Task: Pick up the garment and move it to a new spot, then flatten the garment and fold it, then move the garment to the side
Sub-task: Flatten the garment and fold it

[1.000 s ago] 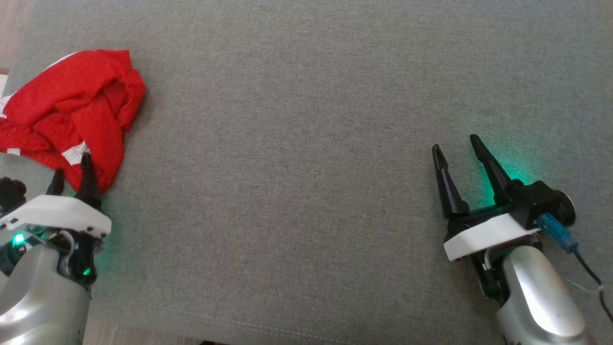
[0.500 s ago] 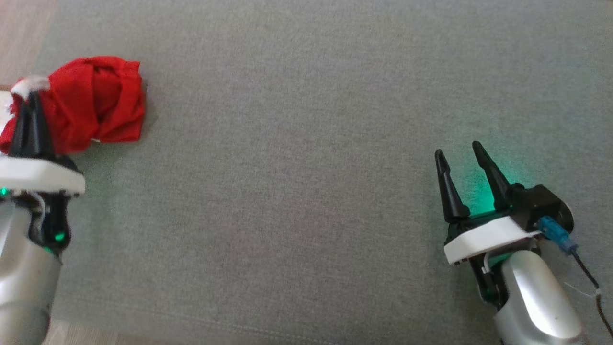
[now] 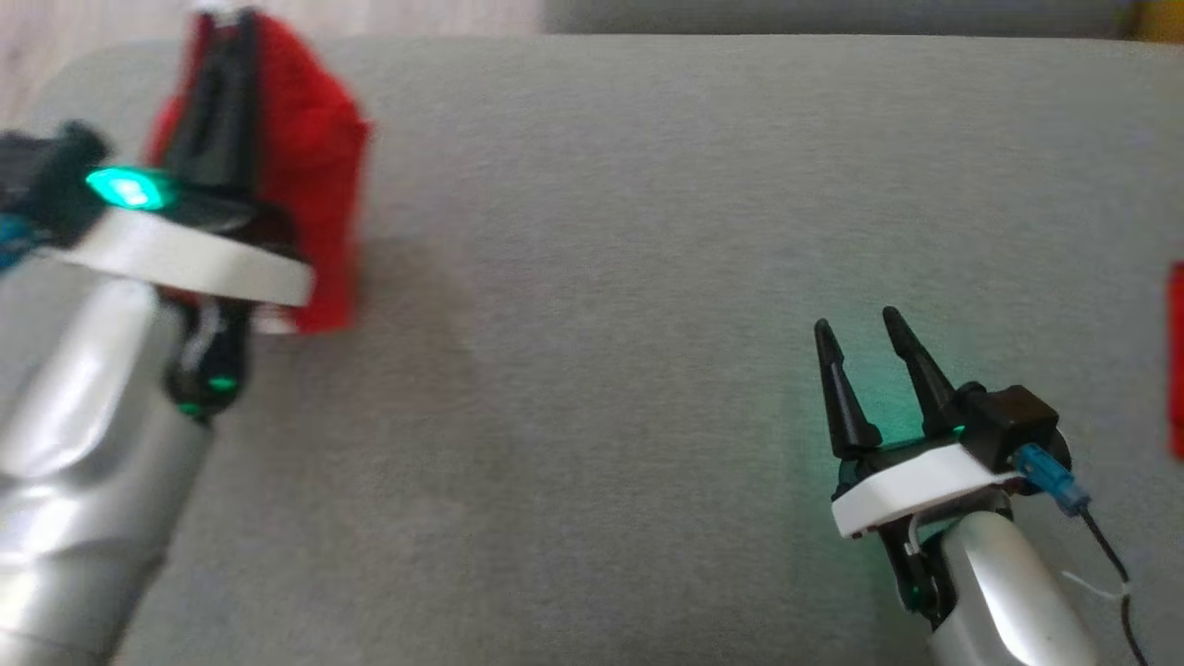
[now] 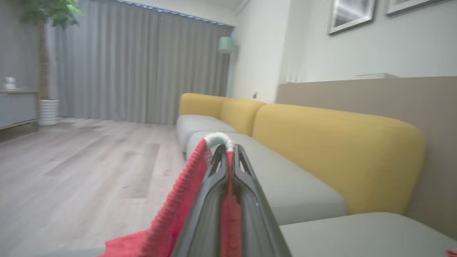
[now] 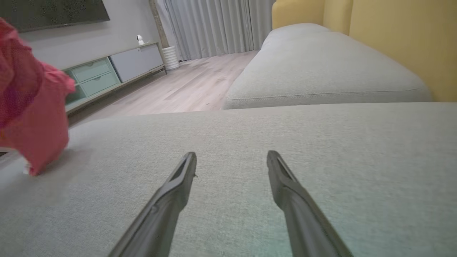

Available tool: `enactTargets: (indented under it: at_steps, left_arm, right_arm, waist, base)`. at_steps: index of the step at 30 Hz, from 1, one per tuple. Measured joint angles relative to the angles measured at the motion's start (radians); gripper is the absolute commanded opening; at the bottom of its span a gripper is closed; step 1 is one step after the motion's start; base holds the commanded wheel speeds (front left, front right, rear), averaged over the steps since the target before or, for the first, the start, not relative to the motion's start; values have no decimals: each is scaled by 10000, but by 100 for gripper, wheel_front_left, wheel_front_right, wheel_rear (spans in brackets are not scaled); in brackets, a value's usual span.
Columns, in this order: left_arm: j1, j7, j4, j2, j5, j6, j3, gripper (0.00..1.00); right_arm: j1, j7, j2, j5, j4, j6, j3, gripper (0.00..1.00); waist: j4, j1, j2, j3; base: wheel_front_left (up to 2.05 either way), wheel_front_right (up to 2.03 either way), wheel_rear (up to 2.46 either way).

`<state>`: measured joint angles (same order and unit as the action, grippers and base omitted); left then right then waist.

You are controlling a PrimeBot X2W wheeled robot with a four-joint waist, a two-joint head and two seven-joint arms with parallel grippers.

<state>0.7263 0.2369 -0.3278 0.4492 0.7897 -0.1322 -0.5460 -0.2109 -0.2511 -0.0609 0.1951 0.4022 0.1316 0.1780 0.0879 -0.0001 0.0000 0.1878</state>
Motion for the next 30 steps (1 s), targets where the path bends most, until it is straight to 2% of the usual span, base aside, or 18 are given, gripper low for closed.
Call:
enactTargets:
  at_steps: [3, 6, 9, 13, 14, 15, 16, 21, 25, 30]
  left_arm:
    - [203, -71, 368, -341, -92, 0, -468, 0]
    - [648, -71, 909, -984, -184, 0, -1135, 0]
    - [1174, -63, 1131, -1515, -184, 0, -1404, 0]
    - [1187, -52, 514, -1682, -184, 56, -1532, 0]
    - [1044, -52, 219, -1693, -182, 140, -1586, 35]
    - [844, -42, -75, -1697, -217, 240, -1639, 95]
    - [588, 2, -362, -1695, -399, 395, -1701, 100]
    - [-1250, 123, -1616, -1718, -600, 1045, -1388, 100]
    - [-3065, 125, -1358, -1998, -1150, 1463, 119, 100]
    - [-5428, 125, -686, -2552, -2477, 1603, 1695, 100]
  right_arm:
    - [9, 0, 17, 157, -13, 0, 52, 100]
    - [63, 0, 23, 410, -58, 0, 98, 100]
    - [239, 0, 25, 548, -71, 0, 109, 100]
    - [317, 0, 31, 706, -75, 0, 105, 100]
    - [323, 0, 31, 708, -79, 0, 96, 100]
    - [325, 0, 31, 708, -82, 0, 81, 100]
    - [328, 0, 31, 709, -90, 0, 48, 100]
    - [405, 0, 46, 767, -136, 0, -63, 100]
    - [527, 0, 50, 763, -138, 0, -240, 100]
    - [826, 0, 61, 746, -128, 0, -382, 100]
  waist:
    - [-383, 0, 0, -92]
    - [-956, 0, 0, -197]
    - [-1456, 0, 0, -267]
    - [-1934, 0, 0, -329]
    - [-1999, 0, 0, -339]
    - [-2028, 1, 0, -354]
    - [-2015, 1, 0, -363]
    - [-1789, 1, 0, -472]
    - [-1484, 1, 0, -619]
    - [-1084, 0, 0, -902]
  base:
    - [0, 0, 0]
    - [0, 0, 0]
    - [0, 0, 0]
    - [0, 0, 0]
    - [0, 0, 0]
    - [0, 0, 0]
    - [0, 0, 0]
    - [0, 0, 0]
    - [0, 0, 0]
    - [0, 0, 0]
